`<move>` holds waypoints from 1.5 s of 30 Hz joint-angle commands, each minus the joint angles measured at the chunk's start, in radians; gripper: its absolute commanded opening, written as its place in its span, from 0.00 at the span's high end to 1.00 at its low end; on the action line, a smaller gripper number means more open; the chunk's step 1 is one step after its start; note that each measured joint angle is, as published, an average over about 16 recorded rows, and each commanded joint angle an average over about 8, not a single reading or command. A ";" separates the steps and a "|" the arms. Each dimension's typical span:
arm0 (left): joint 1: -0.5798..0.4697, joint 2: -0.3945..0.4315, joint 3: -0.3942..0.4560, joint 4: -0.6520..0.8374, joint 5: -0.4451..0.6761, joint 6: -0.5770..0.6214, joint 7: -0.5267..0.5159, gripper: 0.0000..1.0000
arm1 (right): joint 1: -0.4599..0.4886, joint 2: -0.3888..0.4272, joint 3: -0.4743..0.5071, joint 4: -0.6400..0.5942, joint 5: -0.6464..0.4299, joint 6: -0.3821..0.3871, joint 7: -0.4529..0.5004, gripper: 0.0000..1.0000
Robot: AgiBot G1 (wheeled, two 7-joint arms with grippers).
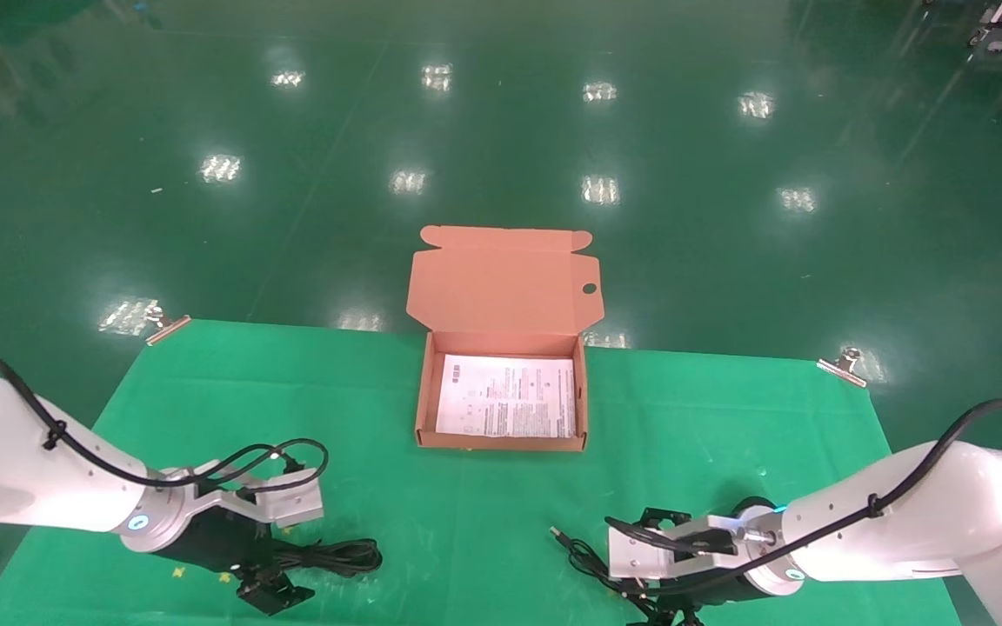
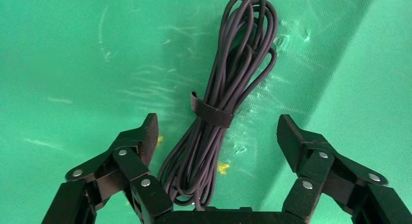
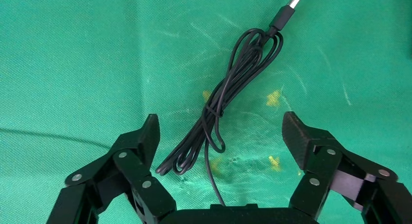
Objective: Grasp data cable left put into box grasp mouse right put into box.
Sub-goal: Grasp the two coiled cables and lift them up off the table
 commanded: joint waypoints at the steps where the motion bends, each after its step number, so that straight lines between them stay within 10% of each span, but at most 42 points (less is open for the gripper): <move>1: 0.001 0.000 0.001 -0.004 0.000 0.002 -0.001 1.00 | -0.001 0.002 0.000 0.004 0.000 -0.001 0.000 1.00; 45: 0.002 -0.003 0.006 -0.028 0.006 0.012 -0.001 1.00 | 0.005 0.018 0.013 0.015 0.015 -0.014 0.018 1.00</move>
